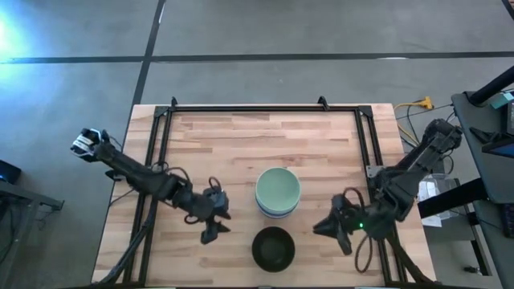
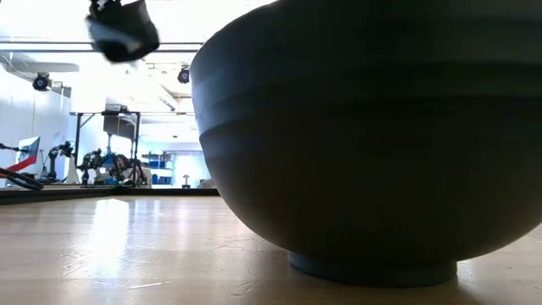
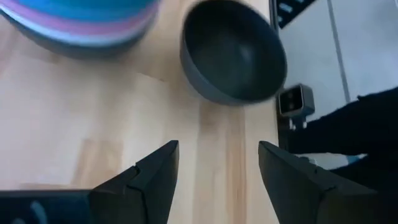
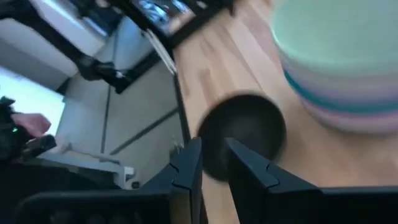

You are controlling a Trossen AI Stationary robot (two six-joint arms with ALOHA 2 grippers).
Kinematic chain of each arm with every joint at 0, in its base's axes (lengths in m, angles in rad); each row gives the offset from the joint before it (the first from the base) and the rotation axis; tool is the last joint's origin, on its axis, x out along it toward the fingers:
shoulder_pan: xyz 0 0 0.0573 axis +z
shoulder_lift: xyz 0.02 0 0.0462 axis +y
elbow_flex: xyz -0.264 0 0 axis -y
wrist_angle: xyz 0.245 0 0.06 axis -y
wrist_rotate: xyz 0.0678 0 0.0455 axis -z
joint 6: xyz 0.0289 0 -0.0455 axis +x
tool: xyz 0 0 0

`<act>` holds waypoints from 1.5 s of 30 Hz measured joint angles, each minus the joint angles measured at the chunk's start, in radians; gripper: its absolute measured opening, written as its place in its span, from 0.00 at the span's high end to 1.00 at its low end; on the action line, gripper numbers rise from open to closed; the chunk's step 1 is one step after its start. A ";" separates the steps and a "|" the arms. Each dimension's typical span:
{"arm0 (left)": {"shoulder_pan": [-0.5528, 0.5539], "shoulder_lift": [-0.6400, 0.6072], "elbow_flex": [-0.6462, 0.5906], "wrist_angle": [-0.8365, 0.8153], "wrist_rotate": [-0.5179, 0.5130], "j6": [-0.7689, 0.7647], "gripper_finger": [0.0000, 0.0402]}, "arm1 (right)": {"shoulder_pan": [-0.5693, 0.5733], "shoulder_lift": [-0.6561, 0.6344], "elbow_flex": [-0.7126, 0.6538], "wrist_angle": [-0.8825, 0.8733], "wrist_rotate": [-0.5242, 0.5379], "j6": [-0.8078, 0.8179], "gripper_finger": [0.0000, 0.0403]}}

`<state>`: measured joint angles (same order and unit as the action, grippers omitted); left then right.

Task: Nest bowls inside each other
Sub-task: Stack the black bowl on the light green bowl

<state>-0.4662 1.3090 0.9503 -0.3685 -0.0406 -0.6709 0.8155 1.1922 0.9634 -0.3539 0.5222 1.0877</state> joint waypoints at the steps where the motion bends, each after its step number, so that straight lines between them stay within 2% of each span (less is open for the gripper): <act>1: -0.010 0.005 -0.024 0.033 0.000 -0.004 0.49 | 0.020 0.005 -0.016 -0.015 0.021 0.045 0.84; 9: -0.031 0.060 -0.159 0.284 0.022 -0.019 0.49 | 0.037 0.104 -0.087 0.000 0.010 0.371 0.83; 16: -0.031 0.106 -0.161 0.322 0.051 -0.049 0.49 | 0.013 0.247 -0.054 0.008 -0.044 0.645 0.70; 21: -0.030 0.136 -0.166 0.339 0.065 -0.048 0.49 | -0.038 0.370 0.034 0.029 -0.166 0.657 0.61; 24: -0.029 0.143 -0.167 0.341 0.078 -0.036 0.49 | -0.068 0.445 0.106 0.013 -0.190 0.644 0.59; 30: -0.026 0.144 -0.167 0.338 0.110 -0.021 0.49 | -0.113 0.562 0.264 -0.202 -0.208 0.691 0.58; 33: -0.026 0.143 -0.167 0.335 0.119 0.000 0.49 | -0.131 0.607 0.319 -0.266 -0.257 0.693 0.58; 39: -0.025 0.143 -0.167 0.335 0.138 0.030 0.49 | -0.151 0.683 0.372 -0.278 -0.296 0.692 0.61; 42: -0.025 0.142 -0.167 0.334 0.143 0.026 0.49 | -0.156 0.702 0.377 -0.284 -0.335 0.690 0.69; 45: -0.025 0.136 -0.168 0.334 0.147 0.025 0.49 | -0.161 0.695 0.377 -0.290 -0.359 0.620 0.83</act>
<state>-0.4913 1.4450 0.7826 -0.0349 0.1061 -0.6455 0.6541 1.8870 1.3399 -0.6437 0.1636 1.7072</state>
